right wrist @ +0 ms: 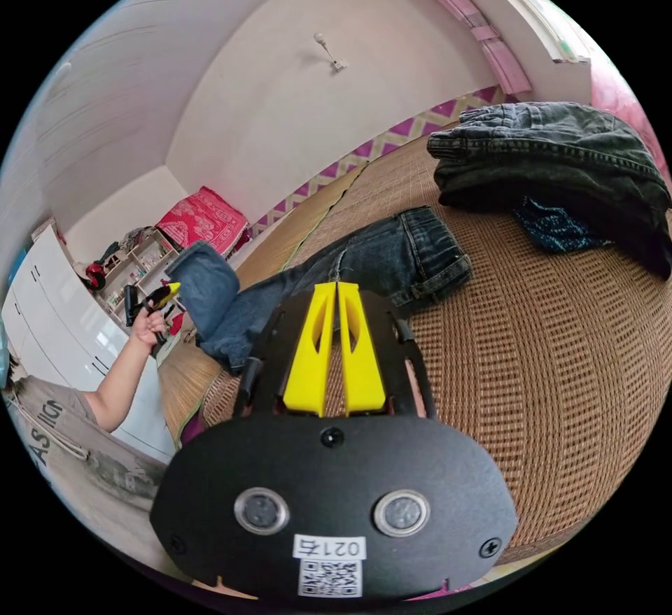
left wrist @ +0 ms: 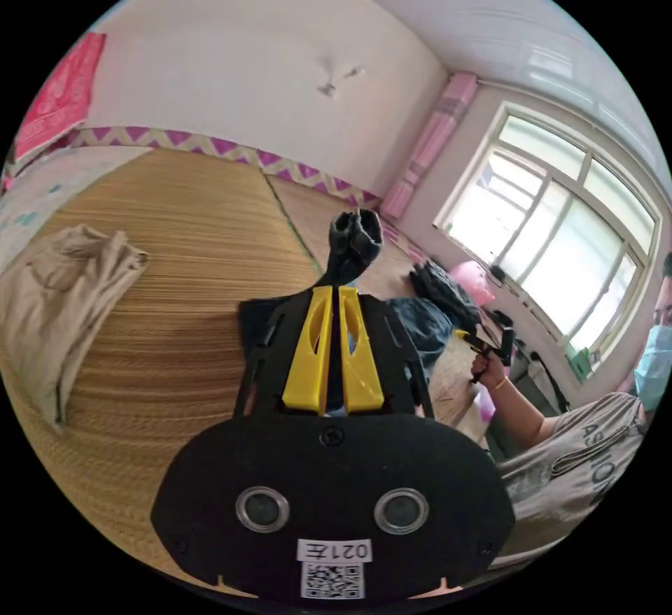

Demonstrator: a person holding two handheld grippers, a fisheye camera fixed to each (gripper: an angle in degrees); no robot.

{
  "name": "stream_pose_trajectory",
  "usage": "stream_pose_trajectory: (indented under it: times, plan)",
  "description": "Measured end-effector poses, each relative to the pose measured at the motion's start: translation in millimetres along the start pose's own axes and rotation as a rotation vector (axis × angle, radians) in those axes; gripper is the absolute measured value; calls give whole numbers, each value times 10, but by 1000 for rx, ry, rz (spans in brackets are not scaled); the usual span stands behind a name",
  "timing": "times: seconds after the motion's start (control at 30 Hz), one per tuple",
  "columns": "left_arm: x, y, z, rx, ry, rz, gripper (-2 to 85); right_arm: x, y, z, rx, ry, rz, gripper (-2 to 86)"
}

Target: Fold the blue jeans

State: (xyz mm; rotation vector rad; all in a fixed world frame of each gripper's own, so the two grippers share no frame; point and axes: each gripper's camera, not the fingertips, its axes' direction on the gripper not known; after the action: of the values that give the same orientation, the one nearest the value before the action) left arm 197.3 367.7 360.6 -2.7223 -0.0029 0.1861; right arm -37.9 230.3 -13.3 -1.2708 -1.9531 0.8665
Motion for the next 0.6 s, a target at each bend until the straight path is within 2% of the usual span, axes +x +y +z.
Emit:
stream_pose_trajectory:
  times: [0.1,0.23,0.33,0.43,0.6]
  plan:
    - [-644,219,-630,27,-156,-112,-10,-194,-14,57,-19,32,-39,-5]
    - [-1610,849,-1095,36,-332,-398,-10,-620,-105,213,-97,31,-147,-8]
    - [-2090,1320,-1144,19,-254,-555,-10,-1070,-172,393,-168,89,-250,-9]
    - [-2073,1478,-1243,138,-194,-534,-10,-1543,-232,587,-232,182,-358,-7]
    - [-1671,1410,-1673,433,-291,-426,-9,-2184,-345,941,-334,359,-569,31]
